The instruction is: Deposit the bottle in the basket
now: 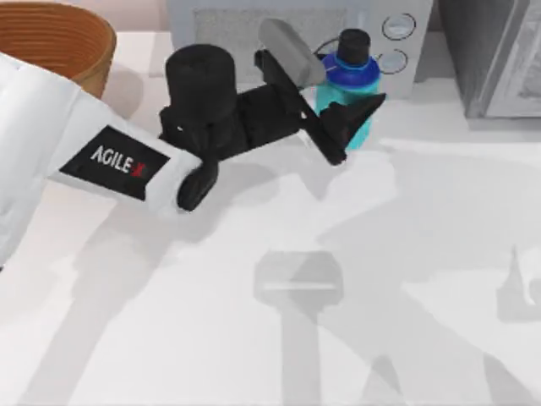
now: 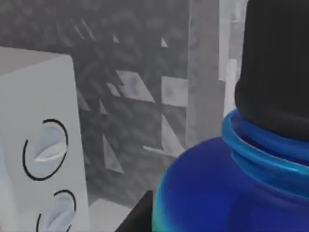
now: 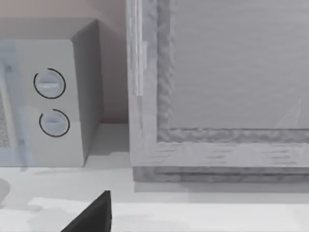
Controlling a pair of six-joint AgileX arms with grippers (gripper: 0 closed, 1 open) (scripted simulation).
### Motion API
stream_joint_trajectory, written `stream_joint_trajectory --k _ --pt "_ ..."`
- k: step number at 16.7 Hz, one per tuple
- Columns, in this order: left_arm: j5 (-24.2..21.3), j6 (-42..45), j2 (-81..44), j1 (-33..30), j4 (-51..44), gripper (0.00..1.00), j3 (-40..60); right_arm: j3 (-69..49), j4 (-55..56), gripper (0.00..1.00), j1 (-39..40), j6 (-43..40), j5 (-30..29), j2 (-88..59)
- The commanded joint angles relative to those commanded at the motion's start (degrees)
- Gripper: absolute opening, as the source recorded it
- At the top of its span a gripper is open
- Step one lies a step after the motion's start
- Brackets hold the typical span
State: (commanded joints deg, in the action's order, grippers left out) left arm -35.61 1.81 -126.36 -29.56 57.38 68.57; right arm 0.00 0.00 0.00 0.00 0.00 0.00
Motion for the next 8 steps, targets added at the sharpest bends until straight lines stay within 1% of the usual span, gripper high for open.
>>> stream_joint_trajectory --k 2,5,8 --pt "-7.4 -0.2 3.6 5.1 -6.9 0.0 4.2 0.0 0.0 1.0 0.0 0.0 0.0 0.0" --pt "-17.4 -0.7 8.6 14.5 -15.5 0.0 9.8 0.0 0.0 1.0 0.0 0.0 0.0 0.0" --pt "-25.5 -1.0 11.3 26.2 -21.7 0.0 14.0 0.0 0.0 1.0 0.0 0.0 0.0 0.0"
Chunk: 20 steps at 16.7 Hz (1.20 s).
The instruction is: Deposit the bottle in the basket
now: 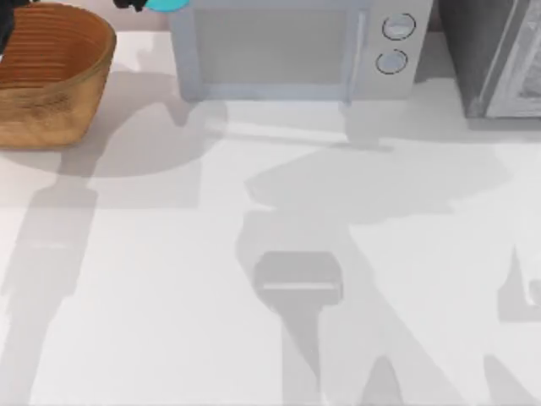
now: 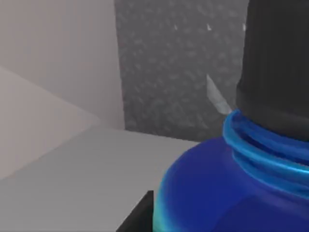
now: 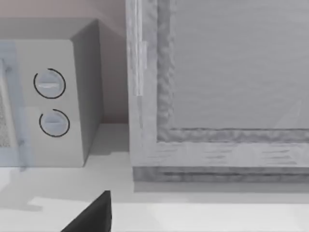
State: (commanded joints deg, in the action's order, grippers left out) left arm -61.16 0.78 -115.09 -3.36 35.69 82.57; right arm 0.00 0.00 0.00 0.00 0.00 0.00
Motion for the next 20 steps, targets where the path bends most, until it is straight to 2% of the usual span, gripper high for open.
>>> stream_joint_trajectory --k 4,8,15,20 --pt "-7.2 -0.2 0.7 17.2 -4.9 0.0 2.7 0.0 0.0 1.0 0.0 0.0 0.0 0.0" --pt "-10.8 -0.3 0.1 26.8 -6.9 0.0 3.6 0.0 0.0 1.0 0.0 0.0 0.0 0.0" --pt "-10.9 -0.2 -0.2 27.8 -7.0 0.0 3.6 0.0 0.0 1.0 0.0 0.0 0.0 0.0" --pt "-7.7 -0.4 -3.5 24.9 -4.5 0.0 4.6 0.0 0.0 1.0 0.0 0.0 0.0 0.0"
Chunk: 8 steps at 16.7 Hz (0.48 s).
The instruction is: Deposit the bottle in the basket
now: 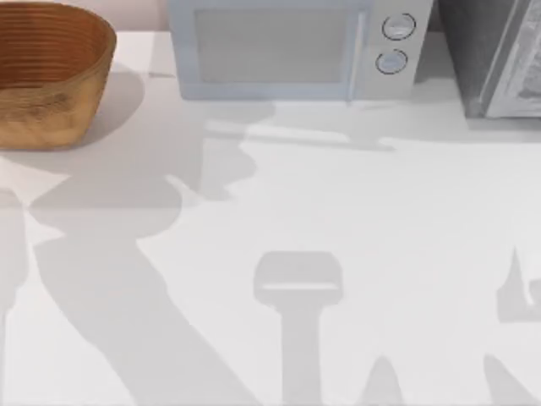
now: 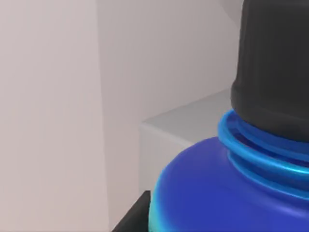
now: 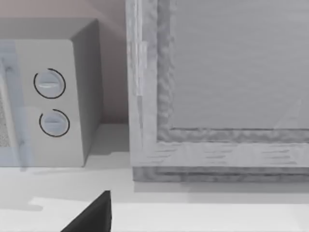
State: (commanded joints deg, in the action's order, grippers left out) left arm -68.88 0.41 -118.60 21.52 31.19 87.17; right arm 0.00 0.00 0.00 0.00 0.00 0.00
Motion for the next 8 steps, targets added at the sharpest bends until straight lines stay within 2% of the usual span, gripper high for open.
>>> stream_joint_trajectory --k 4,8 --pt "2.6 -0.1 -3.0 -3.0 2.2 0.0 0.9 0.0 0.0 1.0 0.0 0.0 0.0 0.0" --pt "2.8 -0.1 -3.2 -3.3 2.4 0.0 1.0 0.0 0.0 1.0 0.0 0.0 0.0 0.0"
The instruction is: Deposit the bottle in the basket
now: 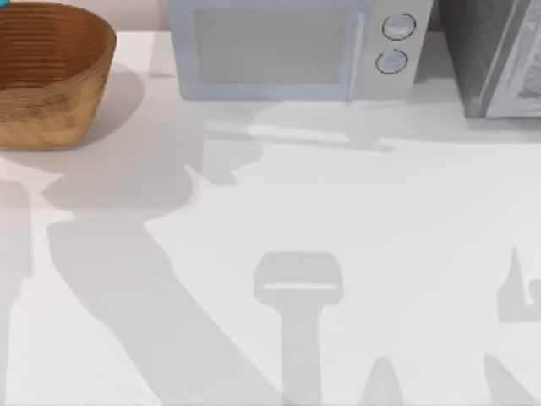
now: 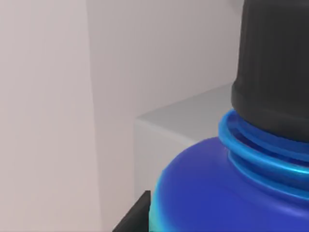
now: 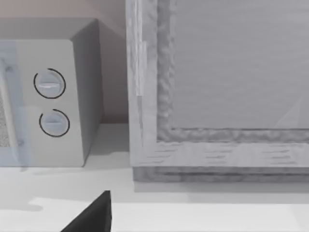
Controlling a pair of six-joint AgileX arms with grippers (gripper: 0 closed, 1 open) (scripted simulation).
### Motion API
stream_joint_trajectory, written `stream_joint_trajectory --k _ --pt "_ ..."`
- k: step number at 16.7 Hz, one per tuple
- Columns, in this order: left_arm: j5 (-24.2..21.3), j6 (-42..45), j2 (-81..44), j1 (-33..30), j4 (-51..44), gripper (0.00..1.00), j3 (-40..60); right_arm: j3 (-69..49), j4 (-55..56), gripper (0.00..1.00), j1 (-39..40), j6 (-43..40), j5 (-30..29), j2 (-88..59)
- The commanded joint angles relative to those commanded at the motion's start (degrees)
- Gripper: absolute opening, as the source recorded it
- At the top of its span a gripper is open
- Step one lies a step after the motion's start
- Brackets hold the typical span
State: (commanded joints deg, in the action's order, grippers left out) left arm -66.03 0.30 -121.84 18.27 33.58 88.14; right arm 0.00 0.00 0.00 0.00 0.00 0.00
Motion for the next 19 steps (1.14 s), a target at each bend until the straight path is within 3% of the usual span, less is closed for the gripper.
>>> stream_joint_trajectory --k 13,19 --pt "0.0 0.0 0.0 0.0 0.0 0.98 0.0 0.0 0.0 1.0 0.0 0.0 0.0 0.0" --pt "0.0 0.0 0.0 0.0 0.0 1.0 0.0 0.0 0.0 1.0 0.0 0.0 0.0 0.0"
